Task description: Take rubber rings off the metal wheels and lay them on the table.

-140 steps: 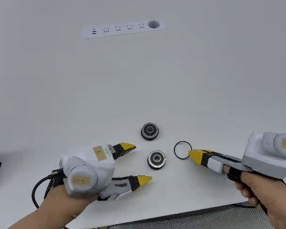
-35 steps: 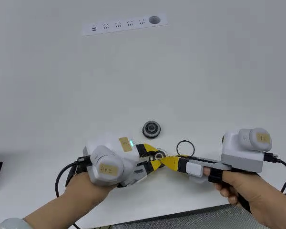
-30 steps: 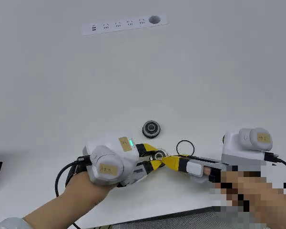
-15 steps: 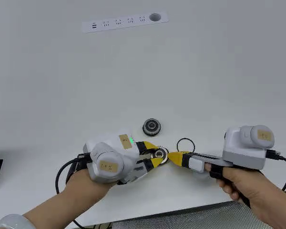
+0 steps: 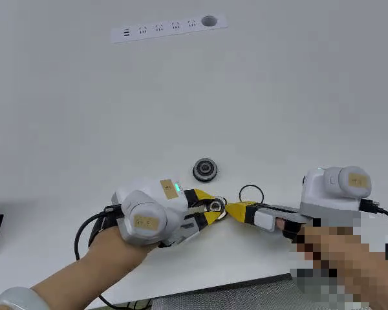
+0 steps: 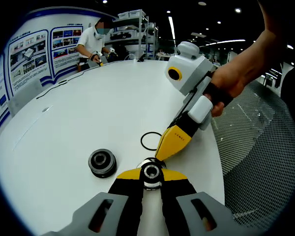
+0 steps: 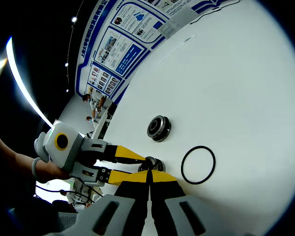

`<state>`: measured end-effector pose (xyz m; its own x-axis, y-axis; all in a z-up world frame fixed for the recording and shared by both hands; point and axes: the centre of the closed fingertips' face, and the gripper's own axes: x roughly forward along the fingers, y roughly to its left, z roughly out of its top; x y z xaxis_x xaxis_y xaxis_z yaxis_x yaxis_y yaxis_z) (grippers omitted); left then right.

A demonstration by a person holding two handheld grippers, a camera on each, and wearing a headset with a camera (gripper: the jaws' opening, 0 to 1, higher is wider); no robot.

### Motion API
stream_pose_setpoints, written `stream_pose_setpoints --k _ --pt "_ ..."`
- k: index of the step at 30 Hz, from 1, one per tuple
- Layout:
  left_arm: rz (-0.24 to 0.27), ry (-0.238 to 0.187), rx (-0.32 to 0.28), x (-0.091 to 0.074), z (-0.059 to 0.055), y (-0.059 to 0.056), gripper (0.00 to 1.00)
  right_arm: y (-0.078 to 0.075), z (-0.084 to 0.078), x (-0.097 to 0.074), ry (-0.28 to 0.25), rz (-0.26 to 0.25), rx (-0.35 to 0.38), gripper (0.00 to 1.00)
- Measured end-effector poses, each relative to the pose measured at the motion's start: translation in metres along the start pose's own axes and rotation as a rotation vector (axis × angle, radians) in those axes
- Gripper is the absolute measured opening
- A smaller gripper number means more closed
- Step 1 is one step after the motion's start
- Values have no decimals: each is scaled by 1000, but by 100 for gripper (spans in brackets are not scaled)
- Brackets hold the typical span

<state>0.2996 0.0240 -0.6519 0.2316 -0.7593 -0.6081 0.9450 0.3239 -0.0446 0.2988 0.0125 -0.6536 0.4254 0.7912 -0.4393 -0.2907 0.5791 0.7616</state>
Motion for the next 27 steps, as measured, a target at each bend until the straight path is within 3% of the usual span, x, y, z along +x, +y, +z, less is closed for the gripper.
stream_pose_setpoints --k 19,24,27 --pt "-1 -2 2 0 0 0 13 9 1 2 2 28 -7 1" --pt "3 0 0 0 0 0 13 20 5 4 -14 71 3 1" --pt "3 0 -1 0 0 0 13 17 5 5 -11 55 2 2"
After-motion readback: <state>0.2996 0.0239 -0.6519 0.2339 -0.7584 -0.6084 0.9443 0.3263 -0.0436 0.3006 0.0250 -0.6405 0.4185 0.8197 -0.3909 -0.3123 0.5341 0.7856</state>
